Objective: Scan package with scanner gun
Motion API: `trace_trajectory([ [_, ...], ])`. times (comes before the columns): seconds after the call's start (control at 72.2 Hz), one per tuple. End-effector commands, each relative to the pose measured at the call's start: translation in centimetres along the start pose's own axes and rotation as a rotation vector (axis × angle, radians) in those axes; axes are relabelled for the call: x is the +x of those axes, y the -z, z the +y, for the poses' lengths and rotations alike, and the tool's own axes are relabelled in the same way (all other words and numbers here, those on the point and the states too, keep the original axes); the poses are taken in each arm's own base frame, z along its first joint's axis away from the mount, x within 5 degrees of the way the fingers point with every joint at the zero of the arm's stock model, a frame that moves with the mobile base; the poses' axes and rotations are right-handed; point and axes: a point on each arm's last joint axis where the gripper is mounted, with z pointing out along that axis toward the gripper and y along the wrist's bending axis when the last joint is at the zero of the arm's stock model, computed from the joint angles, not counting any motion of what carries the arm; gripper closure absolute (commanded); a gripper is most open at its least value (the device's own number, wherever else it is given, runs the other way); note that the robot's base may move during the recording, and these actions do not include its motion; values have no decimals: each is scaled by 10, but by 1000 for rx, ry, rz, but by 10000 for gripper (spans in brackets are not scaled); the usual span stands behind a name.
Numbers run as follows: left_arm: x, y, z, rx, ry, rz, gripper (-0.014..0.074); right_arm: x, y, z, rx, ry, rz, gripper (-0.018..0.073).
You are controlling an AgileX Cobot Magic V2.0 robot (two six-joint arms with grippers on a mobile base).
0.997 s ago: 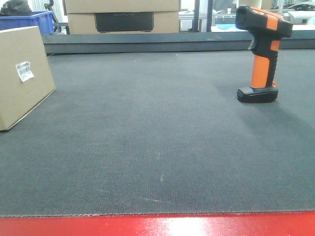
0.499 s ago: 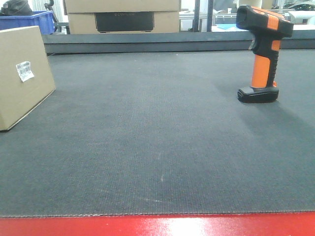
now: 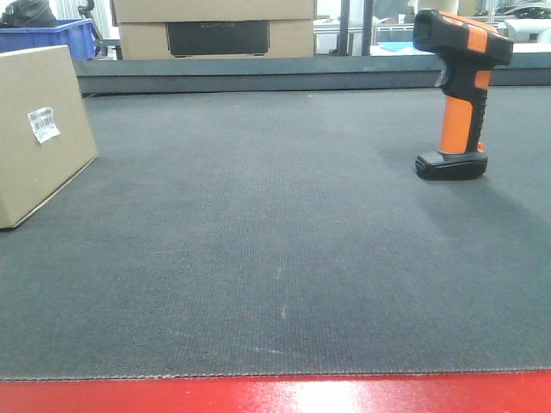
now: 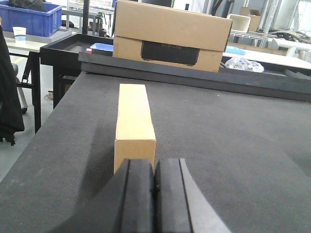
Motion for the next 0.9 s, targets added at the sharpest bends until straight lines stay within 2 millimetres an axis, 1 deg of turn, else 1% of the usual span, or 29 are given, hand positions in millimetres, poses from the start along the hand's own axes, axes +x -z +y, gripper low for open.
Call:
trace_trajectory([
  [0.0, -2, 1, 0, -4, -4, -25, 707, -2, 0, 0, 5, 4, -25, 727],
  [0.125, 6, 0, 4, -38, -124, -42, 707, -2, 0, 0, 5, 4, -25, 727],
  [0.208, 16, -1, 4, -22, -167, -115, 707, -2, 0, 0, 5, 4, -25, 727],
  [0.263, 30, -2, 5, -12, -174, -149, 707, -2, 0, 0, 5, 4, -25, 727],
  [0.332, 48, -2, 7, -4, -134, -164, 707, -2, 0, 0, 5, 4, -25, 727],
  [0.416, 73, -3, 10, -15, -74, -135, 707, -2, 0, 0, 5, 4, -25, 727],
  [0.513, 91, -7, 14, -31, -45, -101, 707, -2, 0, 0, 5, 4, -25, 727],
  [0.554, 88, -6, 13, -27, -34, -130, 707, -2, 0, 0, 5, 4, -25, 727],
  [0.609, 90, -7, 13, -31, -34, -108, 707, -2, 0, 0, 5, 4, -25, 727],
  [0.887, 90, -7, 13, -30, -27, -110, 707, -2, 0, 0, 5, 4, -25, 727],
])
